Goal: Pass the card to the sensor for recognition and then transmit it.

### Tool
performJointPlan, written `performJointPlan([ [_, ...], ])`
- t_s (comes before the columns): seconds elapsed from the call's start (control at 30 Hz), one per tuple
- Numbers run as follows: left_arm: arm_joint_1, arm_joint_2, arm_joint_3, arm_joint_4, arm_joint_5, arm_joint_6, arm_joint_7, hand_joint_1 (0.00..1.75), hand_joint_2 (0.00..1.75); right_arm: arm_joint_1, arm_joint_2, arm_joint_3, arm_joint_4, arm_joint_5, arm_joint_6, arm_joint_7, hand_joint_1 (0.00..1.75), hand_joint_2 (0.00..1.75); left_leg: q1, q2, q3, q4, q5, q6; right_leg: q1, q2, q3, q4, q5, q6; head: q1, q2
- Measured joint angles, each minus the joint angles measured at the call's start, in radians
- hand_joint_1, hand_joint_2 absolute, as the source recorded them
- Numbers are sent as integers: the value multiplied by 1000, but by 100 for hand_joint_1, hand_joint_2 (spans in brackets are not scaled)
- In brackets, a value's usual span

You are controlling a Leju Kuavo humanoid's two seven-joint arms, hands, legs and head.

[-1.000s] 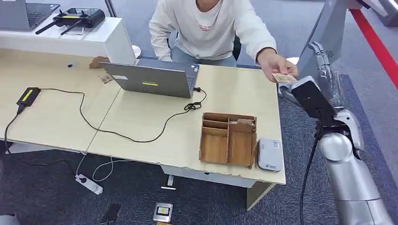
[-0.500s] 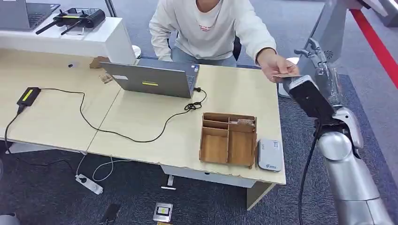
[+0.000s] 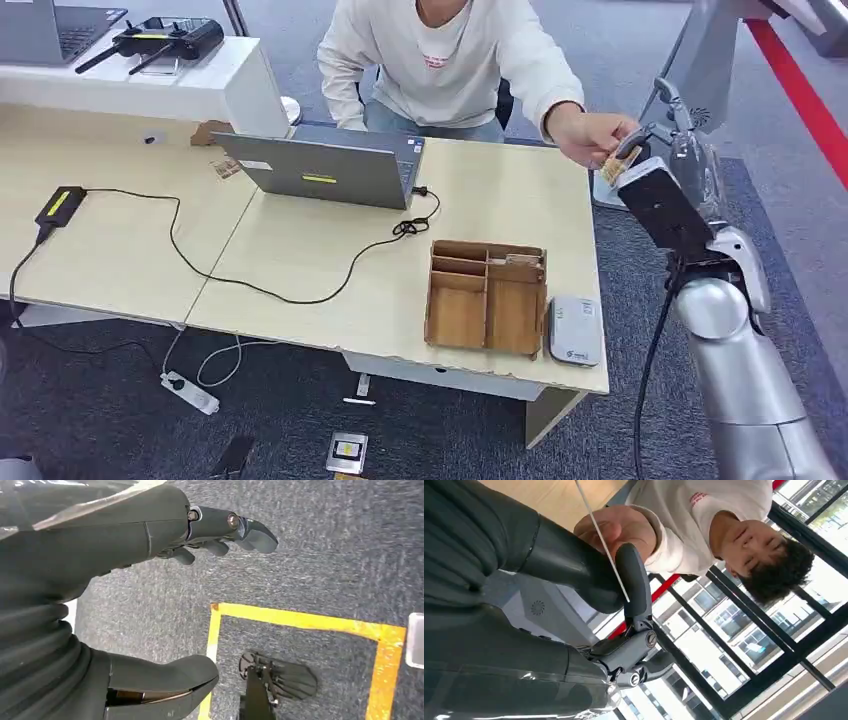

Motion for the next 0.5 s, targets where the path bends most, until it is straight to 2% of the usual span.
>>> performJointPlan([
  [0.37, 0, 3, 0, -19, 21, 18, 31, 0, 175, -38, 42, 8, 48, -13, -16, -46, 175, 175, 0, 0, 0, 0, 0, 0, 0, 0, 0, 0, 0, 0, 0, 0],
  [0.5, 0, 3, 0, -19, 21, 18, 31, 0, 175, -38, 42, 8, 48, -13, -16, -46, 175, 175, 0, 0, 0, 0, 0, 0, 0, 0, 0, 0, 0, 0, 0, 0],
])
